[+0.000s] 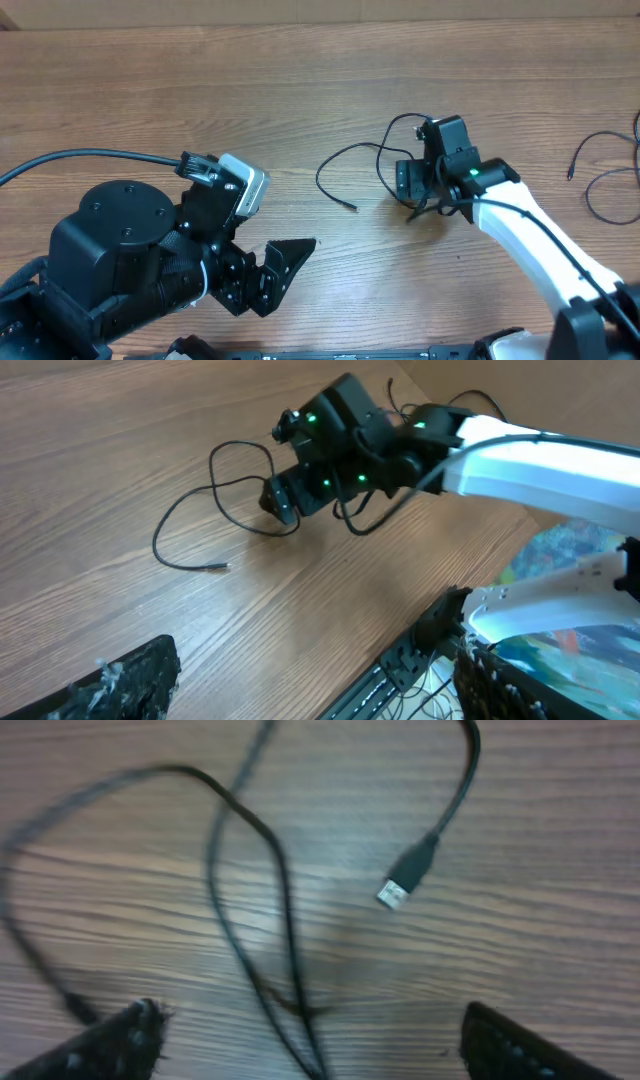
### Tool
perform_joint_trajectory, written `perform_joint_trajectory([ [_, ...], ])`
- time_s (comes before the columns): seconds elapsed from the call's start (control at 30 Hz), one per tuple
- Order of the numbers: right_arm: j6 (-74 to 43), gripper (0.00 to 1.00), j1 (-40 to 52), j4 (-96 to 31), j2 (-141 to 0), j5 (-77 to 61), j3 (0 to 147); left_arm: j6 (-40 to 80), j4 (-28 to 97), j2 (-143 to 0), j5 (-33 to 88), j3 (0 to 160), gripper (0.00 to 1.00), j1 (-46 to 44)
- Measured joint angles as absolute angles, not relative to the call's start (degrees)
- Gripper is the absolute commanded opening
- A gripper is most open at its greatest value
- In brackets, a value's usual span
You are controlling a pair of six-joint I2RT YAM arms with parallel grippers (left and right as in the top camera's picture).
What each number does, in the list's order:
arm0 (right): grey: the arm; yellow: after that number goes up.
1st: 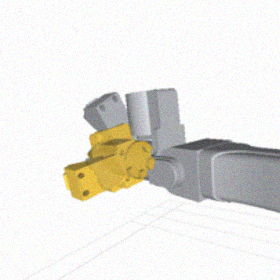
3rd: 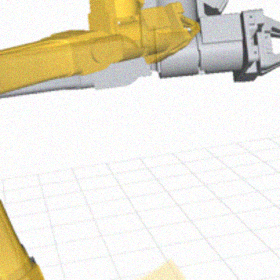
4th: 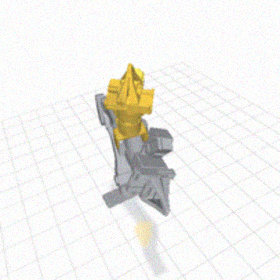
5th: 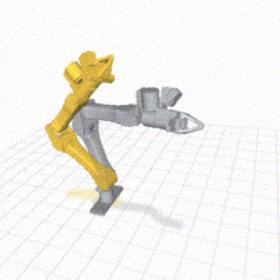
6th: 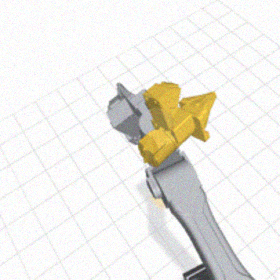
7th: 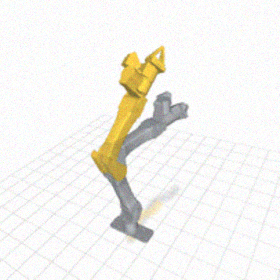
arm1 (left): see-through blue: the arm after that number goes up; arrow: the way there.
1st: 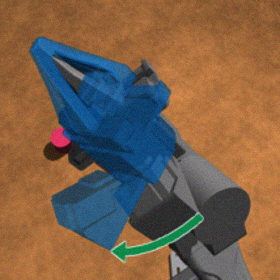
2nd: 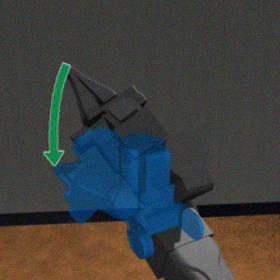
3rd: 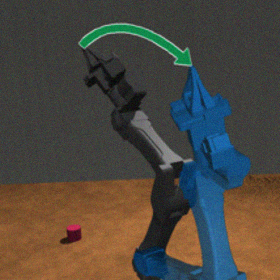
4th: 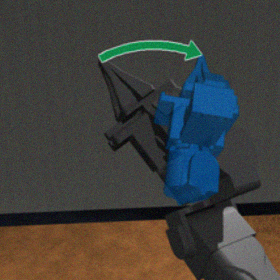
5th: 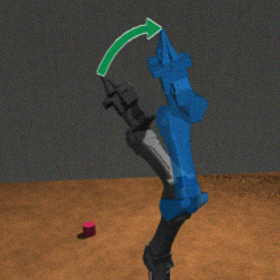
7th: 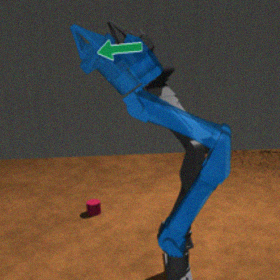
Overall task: Untangle cables
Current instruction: 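Grasp the thin black cable with right gripper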
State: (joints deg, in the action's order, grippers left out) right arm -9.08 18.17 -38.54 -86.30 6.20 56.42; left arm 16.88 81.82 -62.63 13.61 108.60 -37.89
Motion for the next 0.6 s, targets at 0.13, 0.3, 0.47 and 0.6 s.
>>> perform_joint_trajectory([
  [0.13,-9.28,0.66,16.86,-38.22,-88.44,6.52,55.90,17.06,81.56,-62.63,13.61,108.60,0.88,-37.89],
  [0.3,-8.97,0.39,15.70,-37.91,-89.21,6.70,55.88,17.08,81.38,-62.63,13.61,108.60,0.88,-37.87],
  [0.47,-8.99,0.04,15.40,-36.77,-89.45,5.48,55.86,17.65,81.38,-62.63,13.61,108.60,0.87,-37.89],
  [0.6,-9.39,0.04,15.40,-35.59,-89.45,3.25,55.86,17.91,81.41,-62.63,13.61,108.60,0.87,-37.89],
])
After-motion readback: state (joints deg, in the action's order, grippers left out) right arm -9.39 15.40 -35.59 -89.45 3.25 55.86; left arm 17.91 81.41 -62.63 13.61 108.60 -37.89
